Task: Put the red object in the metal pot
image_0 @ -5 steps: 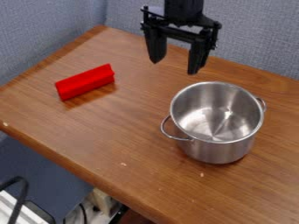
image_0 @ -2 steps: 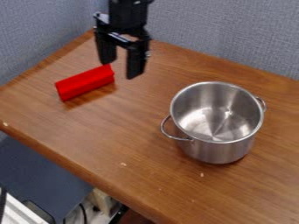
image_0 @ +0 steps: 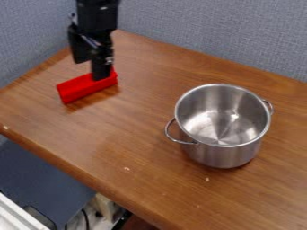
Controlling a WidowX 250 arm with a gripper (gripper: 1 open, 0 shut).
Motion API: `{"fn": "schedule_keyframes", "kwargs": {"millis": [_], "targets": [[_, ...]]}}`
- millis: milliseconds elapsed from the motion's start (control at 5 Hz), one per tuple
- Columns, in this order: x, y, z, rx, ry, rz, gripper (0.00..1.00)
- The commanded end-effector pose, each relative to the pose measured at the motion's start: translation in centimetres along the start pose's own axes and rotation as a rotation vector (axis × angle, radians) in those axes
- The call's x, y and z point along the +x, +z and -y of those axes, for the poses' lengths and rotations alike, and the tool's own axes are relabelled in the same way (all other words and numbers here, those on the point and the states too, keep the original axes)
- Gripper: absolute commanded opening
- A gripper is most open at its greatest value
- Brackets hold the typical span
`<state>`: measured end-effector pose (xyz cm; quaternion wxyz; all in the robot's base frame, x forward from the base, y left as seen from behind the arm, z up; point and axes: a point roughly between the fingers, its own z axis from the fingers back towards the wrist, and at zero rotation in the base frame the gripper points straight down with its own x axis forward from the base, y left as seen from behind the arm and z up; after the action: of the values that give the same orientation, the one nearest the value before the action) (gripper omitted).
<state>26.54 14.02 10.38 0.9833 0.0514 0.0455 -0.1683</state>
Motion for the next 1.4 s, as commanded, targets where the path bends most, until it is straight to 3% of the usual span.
{"fn": "schedule_keyframes", "kwargs": {"millis": [0, 200, 400, 800, 1000, 1200], "targets": [[-0.7, -0.7, -2.3, 0.031, -0.024, 0.000, 1.00], [-1.1, -1.9, -3.6, 0.051, -0.057, -0.005, 1.00], [-1.0, -2.8, -4.2, 0.042, -0.064, 0.003, 1.00], [-0.7, -4.6, -4.7, -0.012, -0.057, 0.033, 1.00], [-0.5, -5.3, -4.8, -0.024, -0.051, 0.030, 0.00], [-0.5, -5.4, -4.7, -0.037, -0.045, 0.037, 0.00]]}}
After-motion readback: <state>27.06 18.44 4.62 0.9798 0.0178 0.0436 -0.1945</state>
